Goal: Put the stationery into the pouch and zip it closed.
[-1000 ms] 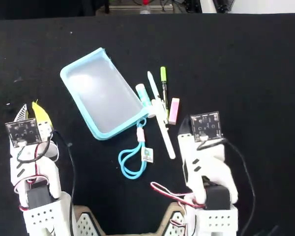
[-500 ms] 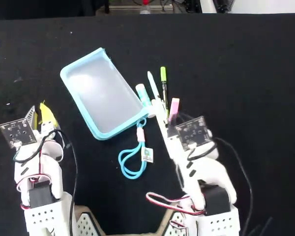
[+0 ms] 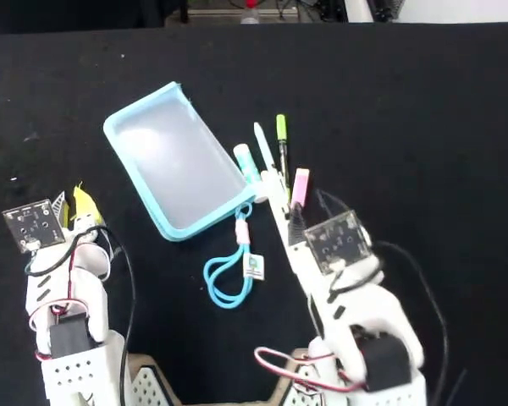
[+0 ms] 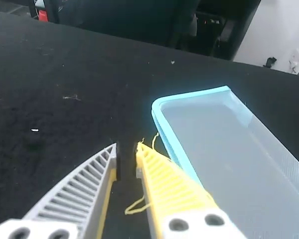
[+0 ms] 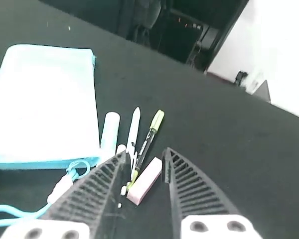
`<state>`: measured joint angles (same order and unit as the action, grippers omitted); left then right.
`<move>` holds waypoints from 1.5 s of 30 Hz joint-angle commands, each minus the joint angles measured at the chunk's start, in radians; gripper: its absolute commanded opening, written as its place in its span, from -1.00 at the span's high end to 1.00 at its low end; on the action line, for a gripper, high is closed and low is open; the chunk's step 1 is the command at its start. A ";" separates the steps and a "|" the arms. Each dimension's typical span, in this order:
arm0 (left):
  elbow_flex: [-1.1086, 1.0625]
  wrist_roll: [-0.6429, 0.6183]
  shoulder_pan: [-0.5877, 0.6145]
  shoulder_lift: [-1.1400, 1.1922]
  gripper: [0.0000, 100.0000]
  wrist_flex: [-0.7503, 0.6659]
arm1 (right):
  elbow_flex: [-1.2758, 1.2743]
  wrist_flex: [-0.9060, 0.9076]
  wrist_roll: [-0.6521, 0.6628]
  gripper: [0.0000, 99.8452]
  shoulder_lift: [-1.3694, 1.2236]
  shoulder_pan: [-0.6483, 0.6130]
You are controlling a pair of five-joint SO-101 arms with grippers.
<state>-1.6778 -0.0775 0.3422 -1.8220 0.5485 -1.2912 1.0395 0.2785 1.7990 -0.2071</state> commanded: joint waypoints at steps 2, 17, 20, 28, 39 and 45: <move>-0.021 0.000 -0.013 0.003 0.85 0.002 | 0.251 0.083 0.008 0.76 -0.016 -0.008; -0.021 0.002 -0.012 0.009 0.85 0.002 | 0.409 0.032 -0.206 0.75 -0.769 -0.305; -0.021 0.002 -0.012 0.011 0.85 0.003 | 0.361 -0.061 -0.267 0.75 -0.858 -0.308; -0.021 0.002 -0.012 0.011 0.85 0.003 | 0.286 -0.192 -0.290 0.75 -1.118 -0.311; -0.022 0.002 -0.012 0.005 0.85 0.029 | 0.318 -0.227 -0.486 0.75 -1.325 -0.400; -0.022 0.002 -0.012 0.005 0.85 0.031 | 0.311 -0.296 -0.485 0.58 -1.400 -0.402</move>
<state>-1.6778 -0.0775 0.3422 -1.8144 0.5731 -1.0165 0.8109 -0.1987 0.4381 -0.5953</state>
